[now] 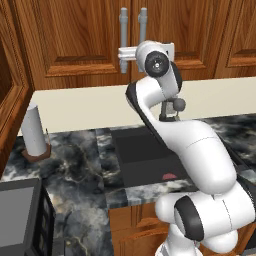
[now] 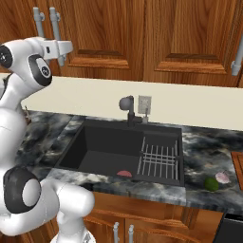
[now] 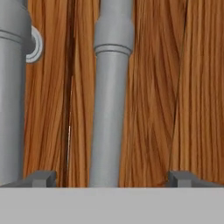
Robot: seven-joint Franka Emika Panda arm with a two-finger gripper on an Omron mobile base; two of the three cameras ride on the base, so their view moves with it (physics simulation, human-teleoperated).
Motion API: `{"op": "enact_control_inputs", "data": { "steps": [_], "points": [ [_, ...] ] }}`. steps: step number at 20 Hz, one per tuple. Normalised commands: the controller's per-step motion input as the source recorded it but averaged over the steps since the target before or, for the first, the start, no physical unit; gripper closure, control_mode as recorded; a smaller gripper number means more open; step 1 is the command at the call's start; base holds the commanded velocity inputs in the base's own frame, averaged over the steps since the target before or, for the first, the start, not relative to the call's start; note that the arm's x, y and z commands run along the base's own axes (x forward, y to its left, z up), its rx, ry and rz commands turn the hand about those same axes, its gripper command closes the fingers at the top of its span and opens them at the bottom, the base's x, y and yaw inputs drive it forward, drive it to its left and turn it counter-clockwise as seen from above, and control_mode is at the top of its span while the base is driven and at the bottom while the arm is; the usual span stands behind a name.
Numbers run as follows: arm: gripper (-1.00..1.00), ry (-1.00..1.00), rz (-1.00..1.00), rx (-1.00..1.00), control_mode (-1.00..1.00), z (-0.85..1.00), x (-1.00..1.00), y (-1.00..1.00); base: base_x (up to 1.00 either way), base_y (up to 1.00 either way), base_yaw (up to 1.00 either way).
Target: Open the cabinet. Place the bowl and condiment on the counter. Then place the lime and garlic on the cutting board.
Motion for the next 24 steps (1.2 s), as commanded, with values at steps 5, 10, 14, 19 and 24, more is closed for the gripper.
{"op": "enact_control_inputs", "data": {
  "steps": [5, 10, 14, 19, 24],
  "points": [
    [-1.00, 0.03, 0.00, 0.00, -1.00, 0.00, 0.17, 0.00, 0.00, 0.00, 0.00],
    [-1.00, 0.03, 0.00, 0.00, -1.00, 0.00, 0.16, 0.00, 0.00, 0.00, 0.00],
    [1.00, 0.06, 0.00, 0.00, -1.00, 0.00, 0.08, 0.01, 0.00, 0.00, 0.00],
    [1.00, 0.03, 0.00, 0.00, -1.00, -0.01, 0.00, 0.03, 0.00, 0.00, 0.00],
    [1.00, 0.02, 0.00, 0.00, -1.00, 0.00, 0.02, 0.06, 0.00, 0.00, 0.00]
  ]
}}
